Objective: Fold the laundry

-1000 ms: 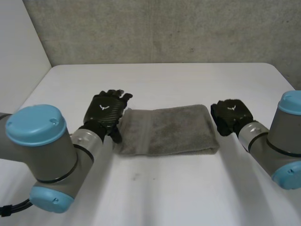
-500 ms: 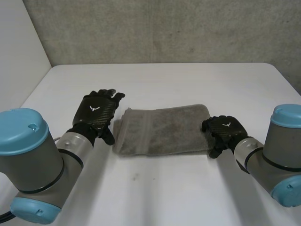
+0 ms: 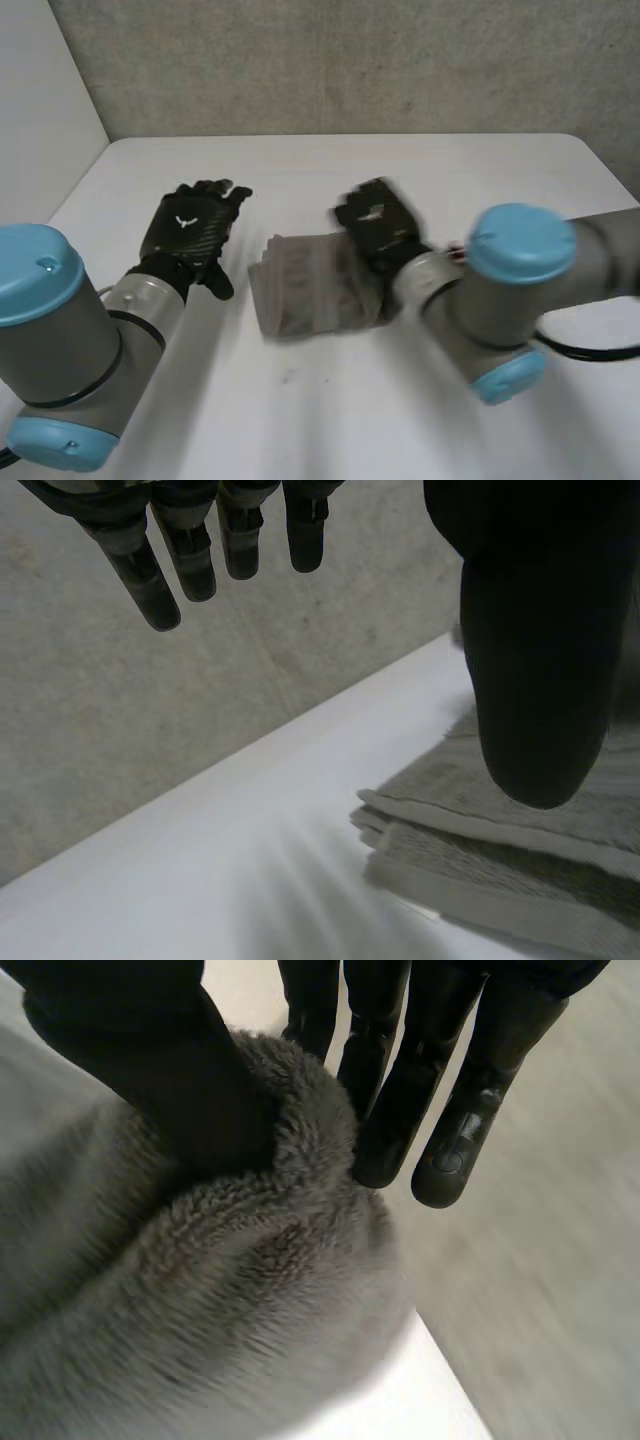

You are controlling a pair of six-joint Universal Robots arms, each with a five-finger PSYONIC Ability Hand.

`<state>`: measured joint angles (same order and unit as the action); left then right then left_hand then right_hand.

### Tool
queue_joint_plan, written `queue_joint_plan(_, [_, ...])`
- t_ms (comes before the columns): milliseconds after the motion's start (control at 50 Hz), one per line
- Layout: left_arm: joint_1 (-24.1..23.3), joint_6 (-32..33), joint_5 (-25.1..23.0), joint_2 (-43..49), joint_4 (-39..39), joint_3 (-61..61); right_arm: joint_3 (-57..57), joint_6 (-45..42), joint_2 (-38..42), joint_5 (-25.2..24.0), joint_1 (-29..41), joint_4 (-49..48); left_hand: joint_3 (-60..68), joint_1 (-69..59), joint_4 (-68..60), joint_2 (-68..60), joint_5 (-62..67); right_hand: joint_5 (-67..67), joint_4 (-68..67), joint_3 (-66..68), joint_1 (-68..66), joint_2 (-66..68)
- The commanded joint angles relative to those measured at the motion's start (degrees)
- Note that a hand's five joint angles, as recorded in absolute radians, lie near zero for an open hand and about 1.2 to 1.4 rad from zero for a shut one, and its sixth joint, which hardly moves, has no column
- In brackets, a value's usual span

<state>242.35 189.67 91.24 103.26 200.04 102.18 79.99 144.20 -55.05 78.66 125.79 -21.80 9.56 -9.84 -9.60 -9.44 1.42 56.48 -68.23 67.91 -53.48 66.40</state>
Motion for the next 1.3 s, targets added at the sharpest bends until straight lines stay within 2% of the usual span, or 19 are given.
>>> queue_joint_plan(20, [2.07, -0.27, 0.16, -2.62, -0.09, 0.56, -4.14, -6.20, 7.67, -7.54, 10.52, 0.44, 0.82, -0.54, -0.78, -0.94, -1.04, 13.52, -11.77, 12.09, -26.52, 13.60])
queue_joint_plan(80, [2.34, -0.27, -0.01, -2.71, -0.09, 0.91, -4.41, -8.58, 9.17, -7.91, 11.23, 0.26, 0.66, -0.37, -0.61, -0.78, -1.21, 10.59, -8.83, 9.15, -23.58, 10.66])
queue_joint_plan(100, [2.34, -0.27, -0.01, -2.71, -0.09, 0.92, -4.41, -8.76, 9.00, -6.43, 11.23, 0.35, 0.66, -0.37, -0.61, -0.78, -1.21, -13.59, 15.34, -15.02, 0.60, -13.52])
queue_joint_plan(120, [2.34, -0.18, -0.10, -2.71, -0.09, 1.00, -4.41, -8.76, 9.00, -6.42, 11.23, 0.35, 0.99, -0.71, -0.95, -1.11, -0.88, -13.83, 15.58, -15.26, 0.84, -13.76])
queue_joint_plan(140, [2.34, -0.18, -0.10, -2.71, -0.09, 1.00, -4.32, -8.59, 8.30, -3.98, 11.23, 0.61, 0.99, -0.71, -0.95, -1.11, -0.87, -27.49, 29.24, -28.92, 14.50, -27.41])
queue_joint_plan(160, [2.34, -0.18, -0.19, -2.62, -0.09, 0.92, -4.15, -7.80, 7.34, -1.00, 11.15, 0.88, 1.16, -0.88, -1.12, -1.28, -0.71, -32.46, 34.21, -33.89, 19.46, -32.38])
queue_joint_plan(220, [2.08, -0.18, -0.19, -2.54, 0.00, 0.30, -3.62, -6.39, 5.31, 1.93, 10.97, 1.23, 1.33, -1.04, -1.29, -1.45, -0.54, -41.25, 43.00, -42.68, 28.26, -41.18])
queue_joint_plan(260, [1.90, -0.18, -0.19, -2.18, 0.09, -0.14, -2.13, -0.19, 0.50, 5.96, 9.31, 1.84, 1.33, -1.05, -1.29, -1.45, -0.54, -56.48, 58.23, -57.91, 43.48, -56.40])
queue_joint_plan(280, [1.47, -0.18, -0.27, -2.01, 0.26, -0.66, -2.12, -0.15, 0.47, 5.98, 9.30, 1.85, 1.50, -1.21, -1.45, -1.61, -0.37, -56.48, 58.23, -57.91, 43.48, -56.40])
queue_joint_plan(320, [1.03, -0.27, -0.28, -1.83, 0.26, -1.71, -0.90, 10.25, -4.43, 7.55, 6.15, 3.51, 2.16, -1.88, -2.12, -2.28, 0.30, -56.48, 58.23, -57.91, 43.48, -56.40])
queue_joint_plan(340, [0.07, -0.88, -0.36, -1.22, 0.26, -2.94, -0.89, 10.31, -4.45, 7.56, 6.14, 3.52, 3.00, -2.72, -2.96, -3.12, 1.14, -56.48, 58.23, -57.91, 43.48, -56.40])
queue_joint_plan(400, [-2.31, -3.24, -0.36, 1.67, -0.26, -6.27, -1.33, 22.03, -6.64, 7.12, 2.73, 8.67, 7.69, -7.41, -7.65, -7.81, 5.82, -56.48, 58.23, -57.91, 43.48, -56.40])
queue_joint_plan(480, [-3.80, -6.49, -0.36, 5.53, -1.05, -10.05, -4.92, 32.44, -3.15, 2.66, -1.68, 16.94, 9.07, -8.78, -9.02, -9.18, 7.20, -56.48, 58.23, -57.91, 43.48, -56.40])
queue_joint_plan(620, [-6.01, -10.11, 0.42, 18.62, -9.21, -19.28, -11.25, 33.60, 4.94, -2.71, -4.23, 22.67, 8.23, -7.95, -8.19, -8.35, 6.36, -56.48, 58.23, -57.91, 43.48, -56.40])
queue_joint_plan(840, [-5.83, -9.41, 2.36, 25.06, -13.01, -21.94, -15.48, 28.52, 11.11, -2.90, -4.50, 22.76, 2.17, -1.89, -2.13, -2.29, 0.30, -56.48, 58.23, -57.91, 43.48, -56.40])
queue_joint_plan(1040, [-5.57, -9.32, 2.36, 13.83, -13.18, -19.73, -12.67, 25.52, 2.58, -1.76, -4.85, 22.50, 1.33, -1.05, -1.29, -1.45, -0.53, -56.48, 58.23, -57.91, 43.48, -56.40])
queue_joint_plan(1140, [-4.87, -9.84, 2.27, 5.32, -13.71, -22.19, -11.35, 25.43, -5.42, 3.25, -6.52, 21.53, 1.33, -1.05, -1.29, -1.45, -0.54, -56.48, 58.23, -57.91, 43.48, -56.40])
queue_joint_plan(1180, [-4.16, -10.02, 2.27, 2.39, -14.24, -23.25, -10.65, 25.69, -11.28, 7.97, -8.62, 21.18, 1.33, -1.05, -1.29, -1.45, -0.54, -56.48, 58.23, -57.91, 43.48, -56.40])
queue_joint_plan(1300, [2.85, -10.46, 2.01, -5.95, -21.69, -27.55, -10.82, 25.87, -17.72, 13.62, -10.74, 21.18, 1.50, -1.21, -1.46, -1.62, -0.37, -56.48, 58.23, -57.91, 43.48, -56.40])
